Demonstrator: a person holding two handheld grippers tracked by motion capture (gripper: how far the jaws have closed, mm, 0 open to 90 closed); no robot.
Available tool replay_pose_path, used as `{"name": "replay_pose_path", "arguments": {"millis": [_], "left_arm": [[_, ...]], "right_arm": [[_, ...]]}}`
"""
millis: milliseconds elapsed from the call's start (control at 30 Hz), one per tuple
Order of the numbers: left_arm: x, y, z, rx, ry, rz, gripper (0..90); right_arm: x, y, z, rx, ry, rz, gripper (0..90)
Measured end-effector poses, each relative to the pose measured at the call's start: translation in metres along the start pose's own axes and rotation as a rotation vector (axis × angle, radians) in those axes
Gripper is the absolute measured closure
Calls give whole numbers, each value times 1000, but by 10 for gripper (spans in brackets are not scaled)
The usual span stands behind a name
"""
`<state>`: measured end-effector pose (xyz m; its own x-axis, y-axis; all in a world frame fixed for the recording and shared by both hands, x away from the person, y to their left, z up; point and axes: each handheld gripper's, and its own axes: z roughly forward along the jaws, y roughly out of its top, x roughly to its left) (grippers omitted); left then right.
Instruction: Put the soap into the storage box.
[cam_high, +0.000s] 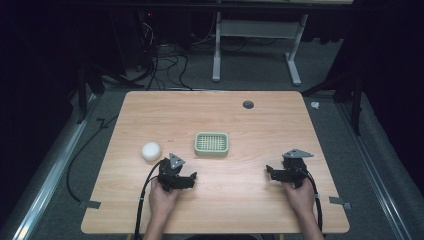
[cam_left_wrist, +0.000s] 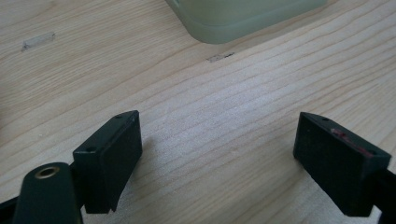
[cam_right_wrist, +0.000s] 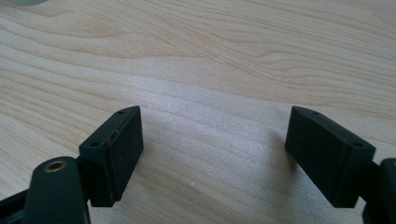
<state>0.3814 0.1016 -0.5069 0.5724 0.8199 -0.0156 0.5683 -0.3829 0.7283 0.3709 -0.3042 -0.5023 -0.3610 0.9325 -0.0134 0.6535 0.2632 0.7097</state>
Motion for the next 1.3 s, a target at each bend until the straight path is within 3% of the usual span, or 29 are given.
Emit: {"name": "replay_pose_path", "arguments": {"millis": [967,1300], "left_arm": [[-2,-2,-2,-6,5,-12,170],[-2,-4,-7,8,47,-37,168]], "right_arm": [[0,0,0,0,1,-2,200],[0,0,0,1,3,-5,200]]}}
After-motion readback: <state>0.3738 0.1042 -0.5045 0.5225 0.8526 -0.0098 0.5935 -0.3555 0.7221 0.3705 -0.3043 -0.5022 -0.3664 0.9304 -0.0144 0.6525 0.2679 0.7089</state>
